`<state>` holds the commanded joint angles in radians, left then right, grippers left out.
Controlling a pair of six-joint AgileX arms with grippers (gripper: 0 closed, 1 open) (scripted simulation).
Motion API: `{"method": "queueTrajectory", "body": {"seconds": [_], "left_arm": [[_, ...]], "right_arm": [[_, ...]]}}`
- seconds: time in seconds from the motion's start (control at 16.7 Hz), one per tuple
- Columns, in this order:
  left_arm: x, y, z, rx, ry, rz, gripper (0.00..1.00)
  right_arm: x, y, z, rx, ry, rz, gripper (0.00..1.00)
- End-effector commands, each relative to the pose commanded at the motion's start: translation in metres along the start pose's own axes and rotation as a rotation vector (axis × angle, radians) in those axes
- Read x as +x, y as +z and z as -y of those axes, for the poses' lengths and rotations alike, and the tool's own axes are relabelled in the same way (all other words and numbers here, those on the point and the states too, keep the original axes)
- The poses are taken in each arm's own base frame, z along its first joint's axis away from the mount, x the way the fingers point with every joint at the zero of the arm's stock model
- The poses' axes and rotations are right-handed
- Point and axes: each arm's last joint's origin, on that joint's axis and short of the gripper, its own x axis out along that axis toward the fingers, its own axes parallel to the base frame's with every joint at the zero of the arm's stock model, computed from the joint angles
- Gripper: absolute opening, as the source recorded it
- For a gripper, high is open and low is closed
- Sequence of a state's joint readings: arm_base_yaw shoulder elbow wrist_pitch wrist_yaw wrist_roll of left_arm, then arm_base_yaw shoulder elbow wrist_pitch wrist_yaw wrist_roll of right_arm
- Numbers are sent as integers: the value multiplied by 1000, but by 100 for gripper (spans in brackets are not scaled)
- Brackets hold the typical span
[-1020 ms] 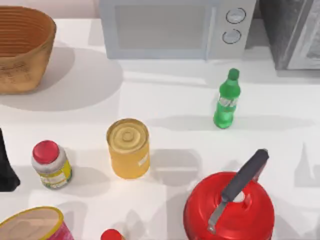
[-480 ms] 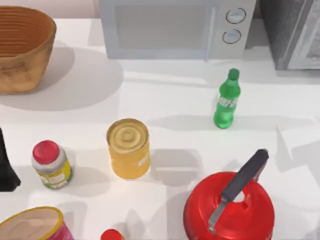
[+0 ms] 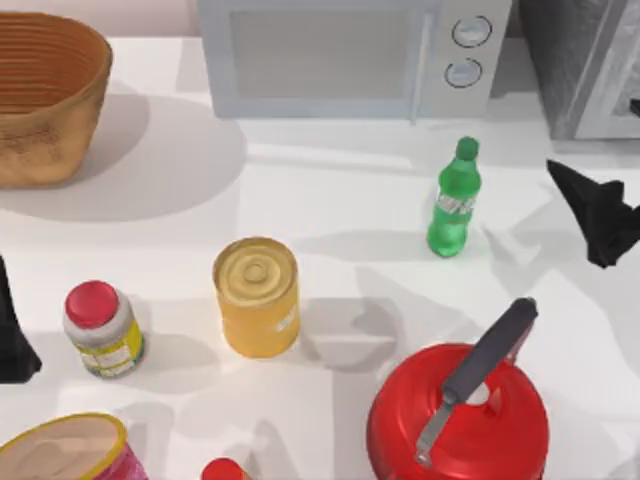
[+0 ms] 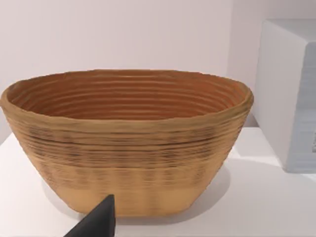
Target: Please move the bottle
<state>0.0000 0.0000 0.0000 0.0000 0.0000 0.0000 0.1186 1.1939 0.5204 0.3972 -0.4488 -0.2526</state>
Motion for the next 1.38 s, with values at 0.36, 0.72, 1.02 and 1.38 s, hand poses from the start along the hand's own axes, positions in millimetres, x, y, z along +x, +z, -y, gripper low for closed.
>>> {"method": "queueTrajectory", "body": {"seconds": [0.36, 0.72, 1.02, 1.38], "left_arm": [[0, 0, 0, 0, 0, 0, 100], [0, 0, 0, 0, 0, 0, 100], [0, 0, 0, 0, 0, 0, 100], [0, 0, 0, 0, 0, 0, 100]], "right_arm": [[55, -52, -5, 65, 171, -213, 100], [58, -58, -6, 75, 184, -236, 100], [88, -58, -9, 68, 189, -226, 100], [151, -79, -25, 72, 191, -236, 100]]}}
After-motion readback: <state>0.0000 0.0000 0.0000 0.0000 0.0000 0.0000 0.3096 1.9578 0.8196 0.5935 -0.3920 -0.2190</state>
